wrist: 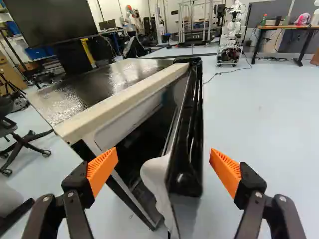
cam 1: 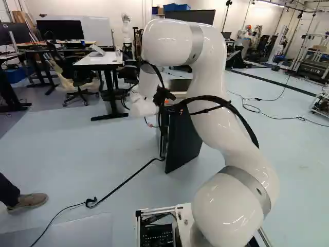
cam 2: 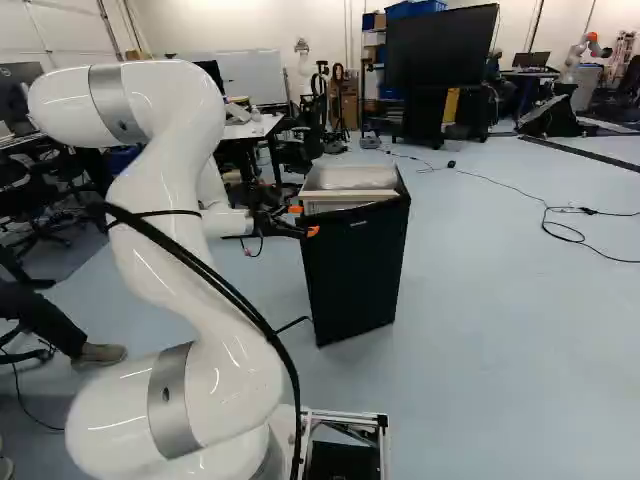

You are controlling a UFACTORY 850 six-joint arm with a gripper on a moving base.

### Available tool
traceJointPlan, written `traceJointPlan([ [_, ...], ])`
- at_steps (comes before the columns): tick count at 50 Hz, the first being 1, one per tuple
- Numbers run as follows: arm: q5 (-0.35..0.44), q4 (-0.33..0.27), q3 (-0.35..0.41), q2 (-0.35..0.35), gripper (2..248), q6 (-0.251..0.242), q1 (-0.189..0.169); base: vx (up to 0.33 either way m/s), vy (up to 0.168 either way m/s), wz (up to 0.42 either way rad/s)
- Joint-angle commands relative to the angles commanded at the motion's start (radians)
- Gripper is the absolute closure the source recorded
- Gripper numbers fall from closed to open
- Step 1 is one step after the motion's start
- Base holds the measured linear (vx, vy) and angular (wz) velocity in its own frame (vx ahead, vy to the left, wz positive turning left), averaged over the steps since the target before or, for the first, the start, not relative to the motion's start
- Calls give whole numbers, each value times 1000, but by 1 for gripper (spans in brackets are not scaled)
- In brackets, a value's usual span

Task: Open the fridge door

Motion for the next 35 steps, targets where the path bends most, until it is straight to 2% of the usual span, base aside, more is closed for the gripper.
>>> traceJointPlan([
  [35, 45, 178, 218, 121, 3, 0, 45, 0, 0, 0],
])
